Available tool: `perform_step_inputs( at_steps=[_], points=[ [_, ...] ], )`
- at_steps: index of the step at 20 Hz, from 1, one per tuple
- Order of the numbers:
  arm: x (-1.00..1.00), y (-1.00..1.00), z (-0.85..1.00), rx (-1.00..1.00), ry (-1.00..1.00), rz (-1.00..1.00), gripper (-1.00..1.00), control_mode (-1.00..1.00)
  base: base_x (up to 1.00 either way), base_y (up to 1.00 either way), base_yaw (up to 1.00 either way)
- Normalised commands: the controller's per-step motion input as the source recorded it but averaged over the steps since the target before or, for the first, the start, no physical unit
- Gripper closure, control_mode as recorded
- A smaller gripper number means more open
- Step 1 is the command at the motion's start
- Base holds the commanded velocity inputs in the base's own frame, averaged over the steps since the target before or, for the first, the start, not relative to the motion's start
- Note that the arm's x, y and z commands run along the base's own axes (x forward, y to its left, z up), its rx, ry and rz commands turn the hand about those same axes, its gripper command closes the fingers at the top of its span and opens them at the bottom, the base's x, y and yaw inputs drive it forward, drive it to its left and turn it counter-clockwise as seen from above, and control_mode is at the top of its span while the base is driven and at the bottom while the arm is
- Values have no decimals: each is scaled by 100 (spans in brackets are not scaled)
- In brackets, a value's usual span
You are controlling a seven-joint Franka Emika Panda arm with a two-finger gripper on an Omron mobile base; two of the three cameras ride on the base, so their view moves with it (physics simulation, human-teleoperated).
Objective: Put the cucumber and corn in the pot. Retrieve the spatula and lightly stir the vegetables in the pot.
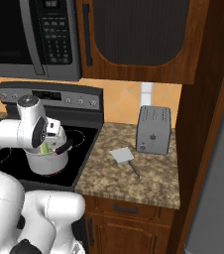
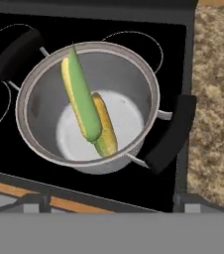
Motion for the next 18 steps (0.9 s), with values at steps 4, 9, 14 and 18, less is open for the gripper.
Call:
perform_step_inputs(
  at_steps=[4,9,14,18],
  points=[
    [-37,-100,61,29,13,-36,-100,-100,0,0,0],
    [-1,-100,6,30,32,-55,-100,-100,0,0,0],
    [2,-99,0,25,29,-57,-100,-100,0,0,0],
    [22,-94,-14,22,26,-52,-100,-100,0,0,0]
  ],
)
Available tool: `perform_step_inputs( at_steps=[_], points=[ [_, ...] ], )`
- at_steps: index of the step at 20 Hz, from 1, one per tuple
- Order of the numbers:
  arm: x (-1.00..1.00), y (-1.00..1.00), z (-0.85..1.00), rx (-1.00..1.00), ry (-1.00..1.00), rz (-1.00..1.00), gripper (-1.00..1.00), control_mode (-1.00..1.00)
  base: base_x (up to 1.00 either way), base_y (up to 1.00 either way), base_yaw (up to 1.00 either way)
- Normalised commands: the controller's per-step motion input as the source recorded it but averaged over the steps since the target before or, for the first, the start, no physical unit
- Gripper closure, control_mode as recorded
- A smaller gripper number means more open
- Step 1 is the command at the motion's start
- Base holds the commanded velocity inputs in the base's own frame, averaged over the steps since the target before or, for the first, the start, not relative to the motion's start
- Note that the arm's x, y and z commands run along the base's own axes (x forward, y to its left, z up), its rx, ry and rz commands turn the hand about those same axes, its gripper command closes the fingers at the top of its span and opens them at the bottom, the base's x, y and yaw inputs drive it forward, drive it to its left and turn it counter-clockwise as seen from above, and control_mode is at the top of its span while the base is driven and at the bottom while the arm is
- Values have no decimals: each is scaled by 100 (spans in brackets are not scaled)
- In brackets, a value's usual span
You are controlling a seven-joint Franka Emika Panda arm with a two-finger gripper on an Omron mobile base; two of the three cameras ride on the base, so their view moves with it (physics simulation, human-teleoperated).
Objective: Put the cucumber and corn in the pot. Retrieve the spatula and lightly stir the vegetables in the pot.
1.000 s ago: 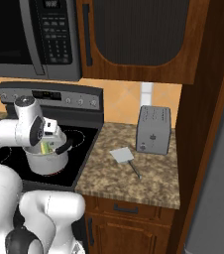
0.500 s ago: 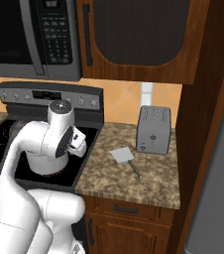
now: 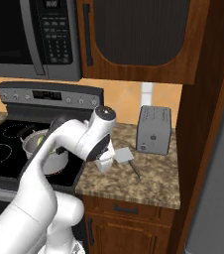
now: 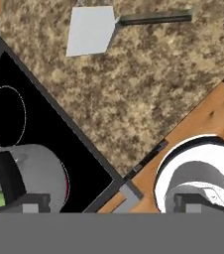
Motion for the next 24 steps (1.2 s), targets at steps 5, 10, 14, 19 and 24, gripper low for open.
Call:
perform_step_inputs(
  at_steps=[5,10,14,19,24],
  points=[
    [46,-69,-44,11,16,-55,-100,-100,0,0,0],
    [68,-57,-44,7,18,-48,-100,-100,0,0,0],
    [62,-53,-56,12,17,-42,-100,-100,0,0,0],
    [22,-54,-43,19,9,-32,-100,-100,0,0,0],
    [37,-32,-32,16,11,-22,-100,-100,0,0,0]
  ],
)
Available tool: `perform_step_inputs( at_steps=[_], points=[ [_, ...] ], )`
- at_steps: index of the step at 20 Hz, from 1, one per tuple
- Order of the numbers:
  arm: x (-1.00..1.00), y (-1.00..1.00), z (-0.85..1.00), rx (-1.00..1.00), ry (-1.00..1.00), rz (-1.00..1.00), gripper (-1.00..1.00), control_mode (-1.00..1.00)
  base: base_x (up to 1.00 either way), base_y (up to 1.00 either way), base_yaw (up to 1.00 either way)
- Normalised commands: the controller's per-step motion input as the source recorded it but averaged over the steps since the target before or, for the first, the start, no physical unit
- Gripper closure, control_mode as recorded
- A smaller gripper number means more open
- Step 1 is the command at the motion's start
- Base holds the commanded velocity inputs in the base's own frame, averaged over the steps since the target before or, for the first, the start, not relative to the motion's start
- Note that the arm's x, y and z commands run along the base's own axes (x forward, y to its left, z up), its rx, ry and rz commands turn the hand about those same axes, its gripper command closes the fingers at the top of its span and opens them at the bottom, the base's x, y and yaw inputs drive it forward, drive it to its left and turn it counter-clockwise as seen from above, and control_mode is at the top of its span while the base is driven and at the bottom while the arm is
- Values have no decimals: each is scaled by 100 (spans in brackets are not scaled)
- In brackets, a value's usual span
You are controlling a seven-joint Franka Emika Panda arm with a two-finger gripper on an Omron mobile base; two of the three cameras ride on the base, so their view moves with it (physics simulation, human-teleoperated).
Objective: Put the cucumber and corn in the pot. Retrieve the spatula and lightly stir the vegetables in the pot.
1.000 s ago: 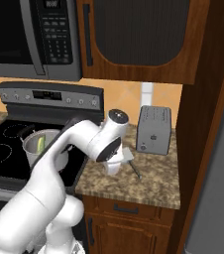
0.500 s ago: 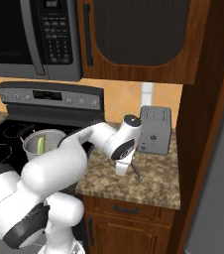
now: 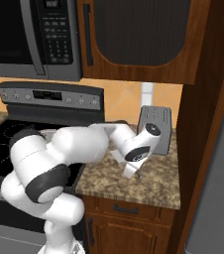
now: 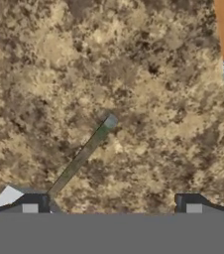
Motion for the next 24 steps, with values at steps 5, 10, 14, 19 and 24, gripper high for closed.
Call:
perform_step_inputs(
  at_steps=[5,10,14,19,24],
  points=[
    [31,-37,-40,19,13,-17,-100,-100,0,0,0],
    [5,-27,-39,15,4,-14,-100,-100,0,0,0],
    [0,-3,-36,6,-1,-10,-100,-100,0,0,0],
    [2,0,-37,2,-4,-6,-100,-100,0,0,0],
    [20,2,-24,0,0,-1,-100,-100,0,0,0]
  ],
)
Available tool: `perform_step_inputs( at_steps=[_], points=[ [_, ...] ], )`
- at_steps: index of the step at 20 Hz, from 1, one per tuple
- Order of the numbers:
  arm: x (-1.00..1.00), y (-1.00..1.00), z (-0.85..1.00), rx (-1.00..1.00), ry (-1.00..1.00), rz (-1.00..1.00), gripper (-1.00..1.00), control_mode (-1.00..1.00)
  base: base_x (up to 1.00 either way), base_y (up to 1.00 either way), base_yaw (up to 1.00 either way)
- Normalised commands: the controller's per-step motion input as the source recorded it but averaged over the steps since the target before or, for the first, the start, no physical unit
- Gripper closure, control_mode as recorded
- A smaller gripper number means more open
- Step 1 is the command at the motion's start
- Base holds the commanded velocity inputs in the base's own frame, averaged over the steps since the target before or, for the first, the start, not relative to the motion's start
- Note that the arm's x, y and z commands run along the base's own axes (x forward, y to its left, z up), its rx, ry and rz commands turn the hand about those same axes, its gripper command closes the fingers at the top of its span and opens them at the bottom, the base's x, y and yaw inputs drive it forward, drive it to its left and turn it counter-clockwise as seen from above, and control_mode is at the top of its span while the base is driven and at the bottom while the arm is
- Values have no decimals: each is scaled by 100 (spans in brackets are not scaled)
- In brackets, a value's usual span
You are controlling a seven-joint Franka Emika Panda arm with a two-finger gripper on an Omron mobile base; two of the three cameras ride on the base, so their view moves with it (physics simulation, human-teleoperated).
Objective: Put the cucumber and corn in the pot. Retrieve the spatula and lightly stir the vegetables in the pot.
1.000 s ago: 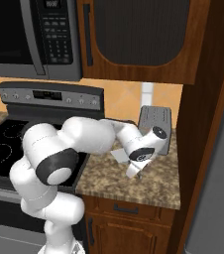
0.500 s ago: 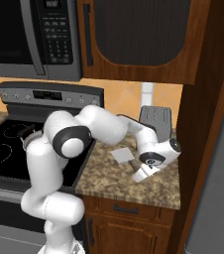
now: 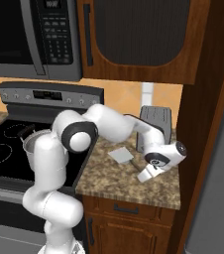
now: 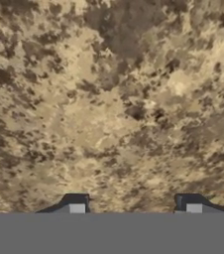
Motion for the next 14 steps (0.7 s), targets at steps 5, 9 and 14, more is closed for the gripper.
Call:
perform_step_inputs(
  at_steps=[5,9,14],
  points=[
    [-24,34,-18,0,-5,0,-100,-100,0,0,0],
    [-4,40,-3,0,-7,0,-100,-100,0,0,0],
    [16,17,-24,0,0,-5,-100,-100,0,0,0]
  ],
)
